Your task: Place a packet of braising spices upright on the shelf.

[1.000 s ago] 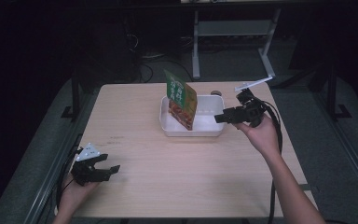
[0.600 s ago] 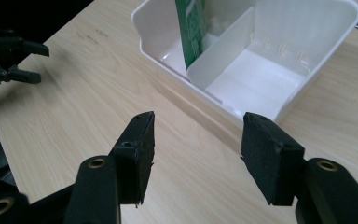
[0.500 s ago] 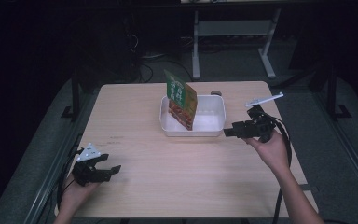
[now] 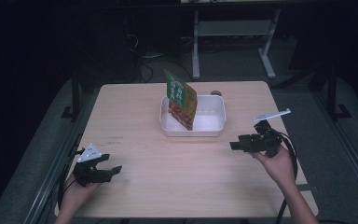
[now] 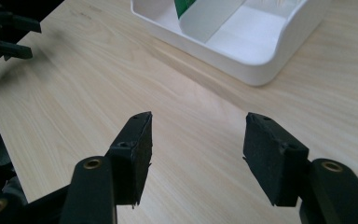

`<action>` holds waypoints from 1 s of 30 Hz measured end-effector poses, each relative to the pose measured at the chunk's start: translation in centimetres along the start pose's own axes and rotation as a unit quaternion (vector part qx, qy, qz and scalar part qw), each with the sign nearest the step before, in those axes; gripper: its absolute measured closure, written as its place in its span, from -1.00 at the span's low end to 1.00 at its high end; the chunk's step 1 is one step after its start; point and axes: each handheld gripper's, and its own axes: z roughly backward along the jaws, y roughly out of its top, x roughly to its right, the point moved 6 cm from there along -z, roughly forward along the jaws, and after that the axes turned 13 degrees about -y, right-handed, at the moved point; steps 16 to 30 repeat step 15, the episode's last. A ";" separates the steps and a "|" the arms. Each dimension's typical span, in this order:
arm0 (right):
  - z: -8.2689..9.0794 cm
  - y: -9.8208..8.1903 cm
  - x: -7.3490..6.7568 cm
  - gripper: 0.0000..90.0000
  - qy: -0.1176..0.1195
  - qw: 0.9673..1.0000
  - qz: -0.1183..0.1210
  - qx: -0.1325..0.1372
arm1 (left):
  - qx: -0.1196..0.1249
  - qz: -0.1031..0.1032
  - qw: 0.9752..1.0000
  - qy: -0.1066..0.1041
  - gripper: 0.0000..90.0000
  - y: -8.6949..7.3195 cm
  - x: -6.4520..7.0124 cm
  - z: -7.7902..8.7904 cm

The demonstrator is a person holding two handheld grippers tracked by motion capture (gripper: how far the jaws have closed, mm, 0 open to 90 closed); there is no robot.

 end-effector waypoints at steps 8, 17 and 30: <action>-0.2 -2.7 0.3 -0.11 -0.002 1.000 -0.008 -0.005 | 0.001 -0.005 1.000 -0.004 -0.41 0.1 0.2 -0.2; 0.0 -4.8 -0.6 -0.15 -0.017 1.000 0.008 0.006 | 0.003 -0.010 1.000 -0.006 -0.42 0.2 0.4 -0.2; 0.0 -4.8 -0.6 -0.15 -0.017 1.000 0.008 0.006 | 0.003 -0.010 1.000 -0.006 -0.42 0.2 0.4 -0.2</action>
